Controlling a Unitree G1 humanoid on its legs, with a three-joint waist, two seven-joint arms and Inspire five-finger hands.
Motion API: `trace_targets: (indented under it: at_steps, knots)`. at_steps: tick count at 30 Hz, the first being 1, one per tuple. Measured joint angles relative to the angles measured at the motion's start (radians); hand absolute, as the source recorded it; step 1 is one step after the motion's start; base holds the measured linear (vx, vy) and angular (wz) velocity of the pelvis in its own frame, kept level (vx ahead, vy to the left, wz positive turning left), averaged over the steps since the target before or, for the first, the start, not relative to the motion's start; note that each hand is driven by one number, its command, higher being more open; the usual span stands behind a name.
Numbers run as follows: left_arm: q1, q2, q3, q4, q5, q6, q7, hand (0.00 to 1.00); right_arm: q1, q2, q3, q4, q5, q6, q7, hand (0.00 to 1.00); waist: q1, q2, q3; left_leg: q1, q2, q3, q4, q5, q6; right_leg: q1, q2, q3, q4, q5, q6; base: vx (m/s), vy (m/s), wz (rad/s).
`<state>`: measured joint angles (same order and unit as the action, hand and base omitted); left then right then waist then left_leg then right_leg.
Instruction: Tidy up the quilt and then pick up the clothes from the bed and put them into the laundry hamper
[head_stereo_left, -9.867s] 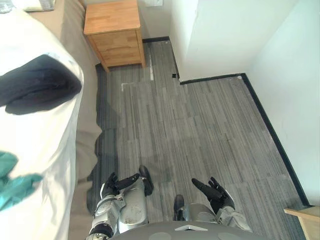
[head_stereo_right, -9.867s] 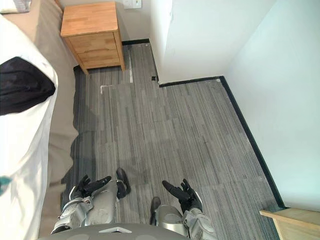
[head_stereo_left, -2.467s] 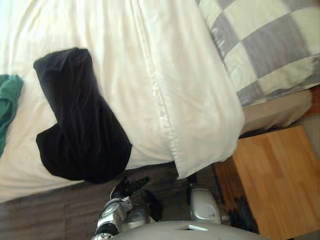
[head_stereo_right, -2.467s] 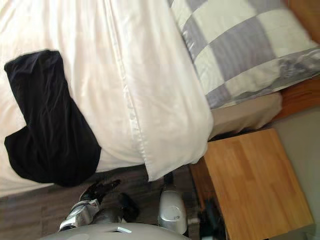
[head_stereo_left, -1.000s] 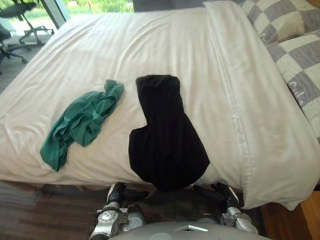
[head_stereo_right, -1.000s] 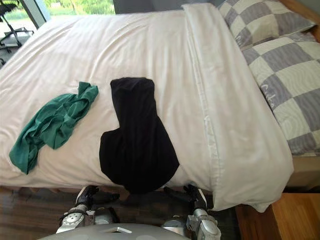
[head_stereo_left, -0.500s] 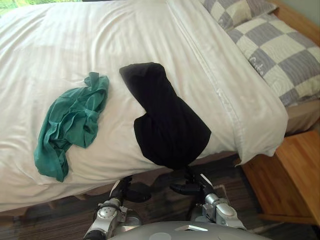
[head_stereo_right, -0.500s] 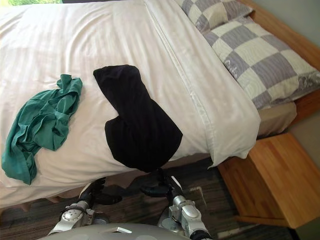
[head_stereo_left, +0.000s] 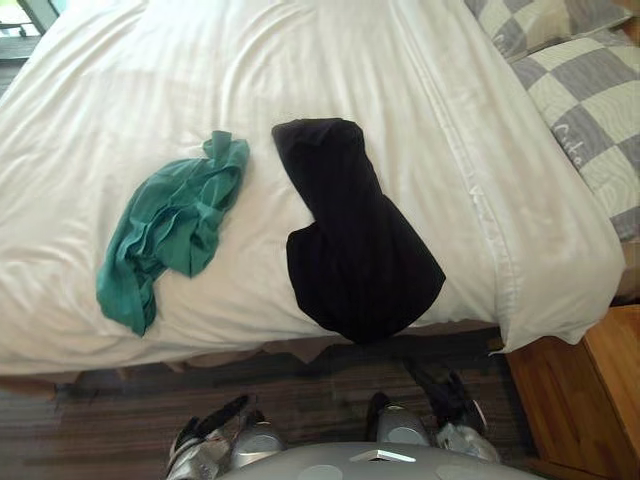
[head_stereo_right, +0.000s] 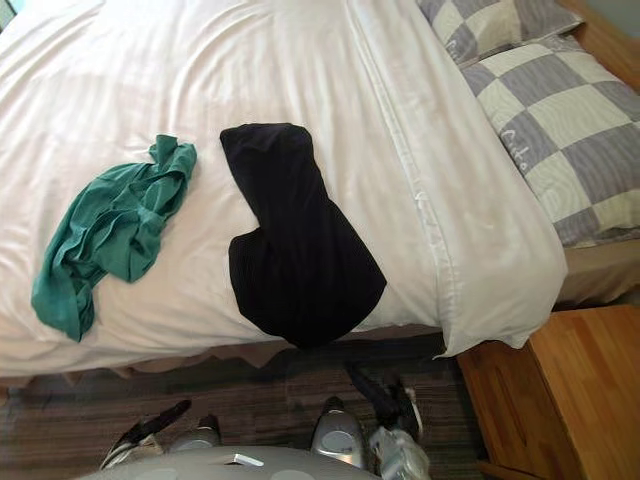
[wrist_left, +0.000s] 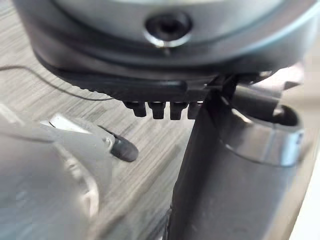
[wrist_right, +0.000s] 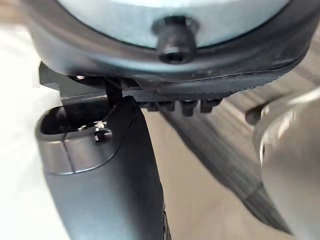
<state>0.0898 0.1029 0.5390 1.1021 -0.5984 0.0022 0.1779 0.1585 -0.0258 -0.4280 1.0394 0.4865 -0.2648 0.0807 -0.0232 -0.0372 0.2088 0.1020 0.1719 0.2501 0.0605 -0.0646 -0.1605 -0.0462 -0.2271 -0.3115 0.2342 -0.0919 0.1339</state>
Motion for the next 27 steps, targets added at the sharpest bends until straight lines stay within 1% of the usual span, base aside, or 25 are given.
trace_targets:
  at_steps: [1, 2, 3, 4, 6, 7, 8, 9, 10, 11, 12, 13, 14, 15, 16, 17, 19, 20, 22, 23, 24, 26, 27]
  knots:
    - [0.001, 0.007, 0.118, -0.001, -0.044, -0.003, 0.004, 1.00, 0.018, 0.000, -0.094, 0.009, 0.000, 0.000, -0.024, 1.00, 0.003, 0.002, 0.001, 0.011, -0.003, 0.014, -0.002, -0.001, 0.000, 0.017, -0.002, 0.000, -0.014, 0.003, 0.004, 0.15, 0.030, -0.02]
    - [0.002, 0.017, 0.204, -0.001, -0.070, -0.003, 0.004, 1.00, 0.032, 0.000, -0.165, 0.009, -0.001, -0.001, -0.040, 1.00, 0.005, 0.006, -0.003, 0.016, -0.005, 0.021, -0.002, -0.003, -0.001, 0.025, -0.004, -0.002, -0.019, 0.003, 0.005, 0.10, 0.021, 0.03]
    - [0.002, 0.026, 0.265, -0.003, -0.084, -0.003, 0.005, 1.00, 0.041, -0.001, -0.212, 0.009, -0.004, -0.005, -0.055, 1.00, 0.005, 0.008, -0.006, 0.020, -0.005, 0.022, -0.002, -0.005, 0.000, 0.032, -0.004, -0.005, -0.024, 0.003, 0.005, 0.10, 0.011, 0.04]
    - [0.005, 0.054, 0.404, -0.006, -0.113, -0.003, 0.004, 1.00, 0.059, -0.014, -0.317, 0.008, -0.009, -0.011, -0.083, 1.00, 0.008, 0.017, -0.021, 0.028, -0.005, 0.031, -0.010, -0.010, 0.004, 0.043, -0.002, -0.009, -0.033, 0.004, 0.005, 0.07, 0.002, 0.07]
    - [0.010, 0.088, 0.532, -0.012, -0.138, -0.003, 0.008, 1.00, 0.071, -0.039, -0.410, 0.008, -0.006, -0.020, -0.101, 1.00, 0.006, 0.028, -0.045, 0.029, -0.005, 0.037, -0.014, -0.018, 0.007, 0.050, 0.000, -0.015, -0.046, 0.005, 0.008, 0.06, 0.003, 0.04]
    - [0.022, 0.133, 0.632, -0.013, -0.161, -0.003, 0.014, 1.00, 0.072, -0.068, -0.492, 0.008, 0.001, -0.040, -0.115, 1.00, 0.005, 0.035, -0.068, 0.031, -0.005, 0.044, -0.014, -0.025, 0.008, 0.051, 0.000, -0.012, -0.051, 0.006, 0.009, 0.04, 0.011, -0.02]
    - [0.029, 0.165, 0.683, -0.014, -0.189, -0.003, 0.020, 1.00, 0.072, -0.087, -0.533, 0.008, 0.001, -0.057, -0.121, 1.00, 0.004, 0.037, -0.084, 0.031, -0.006, 0.045, -0.016, -0.027, 0.008, 0.056, 0.000, -0.013, -0.061, 0.009, 0.014, 0.04, 0.013, -0.03]
    - [0.034, 0.188, 0.713, -0.014, -0.201, -0.003, 0.023, 1.00, 0.072, -0.101, -0.556, 0.008, 0.000, -0.066, -0.127, 1.00, 0.003, 0.039, -0.093, 0.031, -0.007, 0.045, -0.017, -0.028, 0.010, 0.059, 0.001, -0.014, -0.068, 0.010, 0.016, 0.00, 0.000, 0.00]
    - [0.045, 0.234, 0.763, -0.015, -0.240, -0.006, 0.027, 1.00, 0.073, -0.126, -0.601, 0.008, -0.012, -0.095, -0.141, 1.00, 0.003, 0.046, -0.114, 0.032, -0.008, 0.045, -0.026, -0.030, 0.010, 0.064, 0.004, -0.015, -0.083, 0.014, 0.021, 0.02, 0.004, 0.03]
    - [0.055, 0.280, 0.811, -0.015, -0.271, -0.012, 0.033, 1.00, 0.071, -0.152, -0.643, 0.008, -0.021, -0.124, -0.153, 1.00, 0.003, 0.046, -0.138, 0.033, -0.010, 0.046, -0.033, -0.029, 0.010, 0.065, 0.004, -0.014, -0.092, 0.016, 0.025, 0.00, 0.000, 0.00]
    - [0.060, 0.303, 0.832, -0.015, -0.279, -0.018, 0.035, 1.00, 0.070, -0.166, -0.666, 0.008, -0.041, -0.134, -0.160, 1.00, 0.002, 0.046, -0.149, 0.033, -0.011, 0.046, -0.034, -0.030, 0.010, 0.067, 0.005, -0.014, -0.097, 0.017, 0.026, 0.03, 0.007, 0.01]
    - [0.070, 0.350, 0.870, -0.015, -0.306, -0.026, 0.040, 1.00, 0.066, -0.197, -0.707, 0.009, -0.073, -0.157, -0.176, 1.00, 0.001, 0.046, -0.165, 0.033, -0.013, 0.045, -0.035, -0.031, 0.010, 0.071, 0.005, -0.013, -0.106, 0.020, 0.027, 0.04, 0.012, -0.02]
    - [0.078, 0.399, 0.902, -0.014, -0.325, -0.029, 0.042, 1.00, 0.058, -0.230, -0.742, 0.010, -0.090, -0.180, -0.184, 1.00, 0.001, 0.045, -0.169, 0.036, -0.015, 0.045, -0.035, -0.033, 0.011, 0.078, 0.006, -0.013, -0.119, 0.027, 0.027, 0.00, 0.000, 0.00]
    - [0.078, 0.426, 0.917, -0.014, -0.339, -0.034, 0.042, 1.00, 0.055, -0.248, -0.754, 0.011, -0.092, -0.192, -0.190, 1.00, 0.003, 0.045, -0.169, 0.037, -0.016, 0.045, -0.036, -0.033, 0.012, 0.082, 0.007, -0.012, -0.125, 0.030, 0.027, 0.01, 0.018, -0.04]
    - [0.078, 0.474, 0.935, -0.014, -0.344, -0.051, 0.042, 1.00, 0.046, -0.281, -0.784, 0.012, -0.094, -0.212, -0.199, 1.00, 0.003, 0.045, -0.169, 0.038, -0.018, 0.044, -0.036, -0.034, 0.012, 0.086, 0.007, -0.012, -0.136, 0.035, 0.027, 0.00, 0.000, 0.00]
    - [0.078, 0.499, 0.939, -0.014, -0.348, -0.061, 0.042, 1.00, 0.040, -0.298, -0.801, 0.013, -0.096, -0.221, -0.202, 1.00, 0.003, 0.044, -0.169, 0.038, -0.019, 0.045, -0.036, -0.034, 0.013, 0.086, 0.008, -0.011, -0.139, 0.036, 0.027, 0.00, 0.000, 0.00]
    - [0.076, 0.609, 0.941, -0.018, -0.412, -0.101, 0.039, 1.00, 0.015, -0.360, -0.837, 0.013, -0.098, -0.247, -0.219, 1.00, -0.004, 0.041, -0.169, 0.038, -0.020, 0.045, -0.036, -0.034, 0.013, 0.090, 0.009, -0.010, -0.152, 0.042, 0.029, 0.00, 0.000, 0.00]
    - [0.075, 0.634, 0.940, -0.028, -0.429, -0.109, 0.036, 1.00, 0.012, -0.374, -0.839, 0.011, -0.098, -0.248, -0.222, 1.00, -0.006, 0.040, -0.169, 0.038, -0.020, 0.045, -0.036, -0.034, 0.013, 0.090, 0.009, -0.010, -0.152, 0.042, 0.029, 0.00, 0.000, 0.00]
    - [0.073, 0.715, 0.911, -0.095, -0.508, -0.150, 0.012, 1.00, 0.004, -0.401, -0.834, -0.034, -0.119, -0.248, -0.246, 1.00, -0.008, 0.037, -0.170, 0.038, -0.020, 0.045, -0.036, -0.034, 0.013, 0.090, 0.010, -0.008, -0.154, 0.042, 0.029, 0.00, 0.000, 0.00]
    - [0.073, 0.732, 0.903, -0.115, -0.525, -0.161, 0.004, 1.00, 0.004, -0.403, -0.827, -0.055, -0.127, -0.248, -0.254, 1.00, -0.009, 0.036, -0.170, 0.038, -0.020, 0.045, -0.036, -0.034, 0.013, 0.090, 0.011, -0.007, -0.154, 0.042, 0.030, 0.01, 0.000, -0.05]
    - [0.073, 0.782, 0.879, -0.175, -0.570, -0.194, -0.013, 1.00, 0.005, -0.405, -0.813, -0.126, -0.141, -0.248, -0.279, 1.00, -0.010, 0.036, -0.171, 0.039, -0.021, 0.047, -0.036, -0.034, 0.013, 0.090, 0.011, -0.003, -0.157, 0.044, 0.029, 0.00, 0.002, -0.06]
    - [0.073, 0.808, 0.871, -0.215, -0.582, -0.216, -0.026, 1.00, 0.007, -0.409, -0.798, -0.173, -0.166, -0.248, -0.295, 1.00, -0.010, 0.036, -0.171, 0.040, -0.021, 0.049, -0.035, -0.034, 0.013, 0.090, 0.012, 0.001, -0.160, 0.046, 0.029, 0.01, 0.001, -0.06]
    - [0.073, 0.826, 0.870, -0.251, -0.582, -0.238, -0.043, 1.00, 0.013, -0.415, -0.774, -0.220, -0.168, -0.248, -0.306, 1.00, -0.011, 0.036, -0.171, 0.040, -0.021, 0.051, -0.035, -0.034, 0.013, 0.092, 0.014, 0.002, -0.168, 0.051, 0.028, 0.00, 0.001, -0.07]
